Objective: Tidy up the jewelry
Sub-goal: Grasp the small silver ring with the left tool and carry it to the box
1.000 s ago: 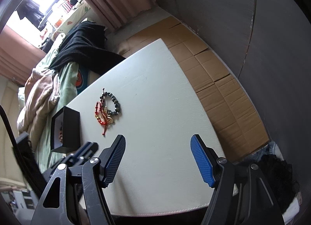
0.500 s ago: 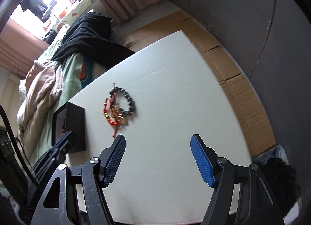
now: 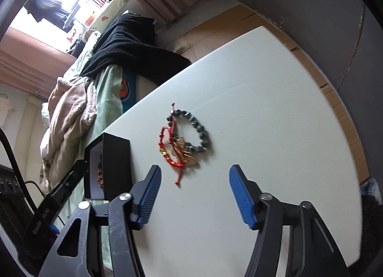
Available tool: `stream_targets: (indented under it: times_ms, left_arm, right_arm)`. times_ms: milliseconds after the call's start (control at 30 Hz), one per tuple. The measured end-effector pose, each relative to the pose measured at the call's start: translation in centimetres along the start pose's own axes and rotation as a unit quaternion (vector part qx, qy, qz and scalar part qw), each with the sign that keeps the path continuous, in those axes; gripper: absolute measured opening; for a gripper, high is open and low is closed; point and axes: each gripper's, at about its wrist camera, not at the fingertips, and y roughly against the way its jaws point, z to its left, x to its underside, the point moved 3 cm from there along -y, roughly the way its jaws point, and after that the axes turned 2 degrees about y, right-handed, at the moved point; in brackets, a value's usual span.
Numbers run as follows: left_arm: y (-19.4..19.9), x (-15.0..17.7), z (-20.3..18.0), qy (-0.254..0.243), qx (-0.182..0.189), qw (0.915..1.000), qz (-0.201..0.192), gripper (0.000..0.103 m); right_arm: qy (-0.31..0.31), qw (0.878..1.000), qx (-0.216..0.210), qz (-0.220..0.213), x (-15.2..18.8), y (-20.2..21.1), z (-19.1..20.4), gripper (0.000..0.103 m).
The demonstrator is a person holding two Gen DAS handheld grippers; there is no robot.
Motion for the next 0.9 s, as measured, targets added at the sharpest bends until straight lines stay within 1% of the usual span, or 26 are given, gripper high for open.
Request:
stream_targets:
  times_ms: [33, 67, 100, 167, 267, 367, 467, 633, 767, 833, 867, 900]
  left_arm:
    - [0.1, -0.1, 0.4, 0.005, 0.002, 1.0000, -0.001, 0.013]
    - [0.2, -0.3, 1.0, 0.011, 0.004, 0.9999, -0.001, 0.013]
    - [0.3, -0.4, 1.3, 0.015, 0.005, 0.9999, 0.000, 0.013]
    - [0.4, -0.6, 2.2, 0.027, 0.007, 0.9996, 0.000, 0.013]
    - [0.8, -0.8, 3.1, 0.040, 0.009, 0.9992, -0.004, 0.013]
    - [1.2, -1.0, 3.9, 0.049, 0.012, 0.9987, -0.008, 0.013]
    - [1.6, -1.2, 4.5, 0.058, 0.014, 0.9982, -0.011, 0.013]
    - [1.8, -1.4, 5.4, 0.070, 0.014, 0.9974, -0.012, 0.013]
    - [1.8, -1.4, 5.8, 0.075, 0.012, 0.9971, -0.008, 0.013]
    - [1.8, -1.4, 5.8, 0.075, 0.012, 0.9971, -0.008, 0.013]
    - [1.9, -1.4, 5.9, 0.075, 0.012, 0.9971, -0.009, 0.013]
    - [1.9, -1.4, 5.9, 0.074, 0.011, 0.9971, -0.009, 0.013]
  right_arm:
    - [0.001, 1.000, 0.001, 0.000, 0.0, -0.4, 0.2, 0.059]
    - [0.005, 1.000, 0.002, 0.001, 0.0, -0.9, 0.6, 0.056]
    - [0.007, 1.000, 0.004, 0.001, -0.1, -1.2, 0.8, 0.050]
    - [0.012, 1.000, 0.004, 0.001, -0.2, -2.0, 1.4, 0.044]
    - [0.026, 1.000, 0.010, -0.014, -0.6, -2.7, 2.3, 0.038]
    - [0.040, 0.999, 0.017, -0.031, -1.4, -3.3, 3.1, 0.038]
    - [0.054, 0.998, 0.019, -0.037, -1.9, -3.9, 3.9, 0.038]
    - [0.081, 0.995, 0.034, -0.048, -2.1, -4.2, 4.7, 0.037]
    - [0.107, 0.991, 0.060, -0.052, -2.0, -4.9, 5.4, 0.036]
    - [0.115, 0.989, 0.079, -0.046, -2.0, -5.7, 5.4, 0.030]
    - [0.117, 0.989, 0.081, -0.043, -1.9, -5.9, 5.3, 0.022]
    - [0.121, 0.988, 0.083, -0.039, -1.9, -6.2, 5.3, 0.012]
